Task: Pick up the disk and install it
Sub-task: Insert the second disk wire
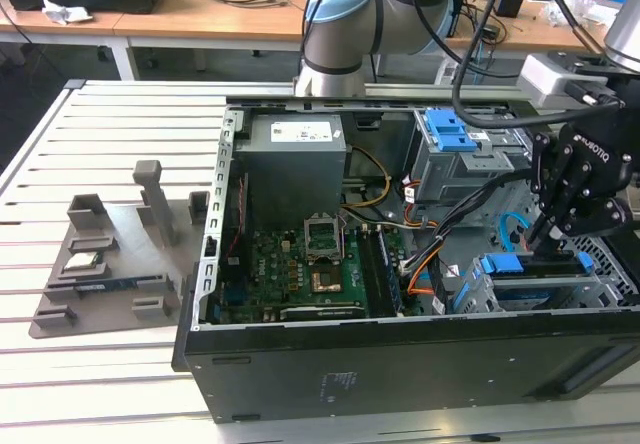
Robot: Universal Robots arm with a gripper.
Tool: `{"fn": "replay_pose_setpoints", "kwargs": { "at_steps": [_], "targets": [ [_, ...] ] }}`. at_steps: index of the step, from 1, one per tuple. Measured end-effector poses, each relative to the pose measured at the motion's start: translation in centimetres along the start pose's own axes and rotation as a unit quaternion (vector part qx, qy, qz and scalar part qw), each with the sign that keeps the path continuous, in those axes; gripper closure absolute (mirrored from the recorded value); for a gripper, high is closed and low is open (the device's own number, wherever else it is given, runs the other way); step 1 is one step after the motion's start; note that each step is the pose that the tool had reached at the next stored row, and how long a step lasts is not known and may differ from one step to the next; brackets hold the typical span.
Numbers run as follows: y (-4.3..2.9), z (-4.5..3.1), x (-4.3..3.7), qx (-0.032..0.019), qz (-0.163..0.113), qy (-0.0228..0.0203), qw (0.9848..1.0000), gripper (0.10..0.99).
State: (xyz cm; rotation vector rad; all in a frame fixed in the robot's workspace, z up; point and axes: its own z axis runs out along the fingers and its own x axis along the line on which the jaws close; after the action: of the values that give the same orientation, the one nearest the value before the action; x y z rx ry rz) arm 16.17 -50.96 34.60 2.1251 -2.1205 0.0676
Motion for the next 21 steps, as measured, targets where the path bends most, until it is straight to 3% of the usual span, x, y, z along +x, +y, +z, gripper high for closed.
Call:
{"fn": "replay_pose_setpoints", "kwargs": {
  "at_steps": [13, 14, 16, 20, 21],
  "targets": [
    [-0.15, 0.92, 0.39, 0.0001, 0.0, 0.0001, 1.0, 0.925],
    [-0.15, 0.92, 0.38, 0.0, 0.0, 0.0, 1.0, 0.851],
    [-0.09, -0.1, 0.5, 0.0001, 0.0, 0.0001, 1.0, 0.851],
    [0.0, -1.37, 0.22, 0.0002, 0.0, 0.0012, 1.0, 0.863],
    [0.05, -2.16, 0.24, 0.0003, 0.0, 0.0015, 1.0, 0.98]
  ]
}}
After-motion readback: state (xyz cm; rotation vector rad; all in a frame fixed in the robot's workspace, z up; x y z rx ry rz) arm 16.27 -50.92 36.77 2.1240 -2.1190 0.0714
